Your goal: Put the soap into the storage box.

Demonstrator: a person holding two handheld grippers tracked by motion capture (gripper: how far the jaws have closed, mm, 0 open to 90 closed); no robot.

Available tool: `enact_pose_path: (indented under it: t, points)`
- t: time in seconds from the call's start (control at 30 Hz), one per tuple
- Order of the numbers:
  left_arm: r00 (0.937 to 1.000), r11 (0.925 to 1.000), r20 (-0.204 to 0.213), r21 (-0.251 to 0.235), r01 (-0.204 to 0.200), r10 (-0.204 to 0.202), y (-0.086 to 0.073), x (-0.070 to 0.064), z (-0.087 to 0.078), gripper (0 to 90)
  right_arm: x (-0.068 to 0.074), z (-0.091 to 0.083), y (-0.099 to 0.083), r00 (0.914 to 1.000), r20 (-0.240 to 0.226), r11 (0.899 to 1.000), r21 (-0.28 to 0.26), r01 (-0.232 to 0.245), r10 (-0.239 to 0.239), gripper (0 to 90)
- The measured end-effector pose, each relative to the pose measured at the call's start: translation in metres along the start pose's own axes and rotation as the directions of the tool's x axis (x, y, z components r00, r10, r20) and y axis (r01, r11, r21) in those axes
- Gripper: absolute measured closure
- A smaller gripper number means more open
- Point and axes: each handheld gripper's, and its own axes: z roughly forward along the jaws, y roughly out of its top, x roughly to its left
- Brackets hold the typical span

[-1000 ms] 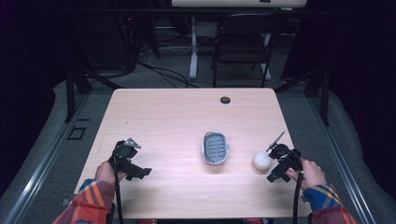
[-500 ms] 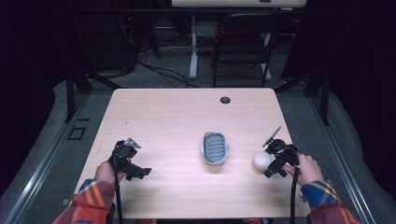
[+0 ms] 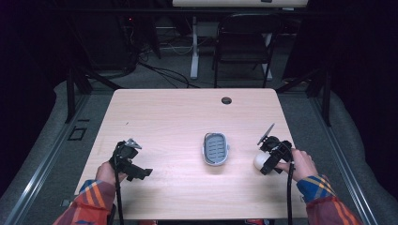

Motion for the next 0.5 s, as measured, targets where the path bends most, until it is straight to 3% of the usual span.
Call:
enact_pose_path:
  t: [0.1, 0.13, 0.23, 0.37, 0.47, 0.5]
  points:
    - [1.0000, 1.0000, 0.000, 0.000, 0.000, 0.000, 0.000, 0.000, 0.000, 0.0, -0.001, 0.000, 0.006, 0.9996, 0.012, 0.999, 0.034, 0.025, -0.025, 0.0]
    - [1.0000, 1.0000, 0.000, 0.000, -0.001, 0.001, 0.000, 0.000, 0.000, 0.0, 0.000, 0.002, 0.007, 1.0000, 0.004, 1.000, 0.011, 0.007, -0.007, 0.0]
    - [1.0000, 1.0000, 0.001, 0.002, -0.002, 0.002, 0.000, 0.000, 0.000, 0.0, 0.000, 0.002, 0.012, 0.9993, 0.003, 0.999, 0.028, 0.036, -0.036, 0.0]
    - [1.0000, 1.0000, 0.002, 0.001, -0.002, 0.002, 0.000, 0.000, 0.000, 0.0, 0.000, 0.006, 0.018, 0.9996, 0.010, 0.999, 0.018, 0.026, -0.026, 0.0]
    - [1.0000, 1.0000, 0.001, 0.001, -0.002, 0.002, 0.000, 0.000, 0.000, 0.0, -0.001, 0.006, 0.020, 0.9991, 0.015, 0.998, 0.045, 0.038, -0.039, 0.0]
    - [1.0000, 1.0000, 0.002, 0.001, -0.002, 0.002, 0.000, 0.000, 0.000, 0.0, -0.001, 0.010, 0.021, 0.9997, 0.009, 0.999, 0.023, 0.022, -0.023, 0.0]
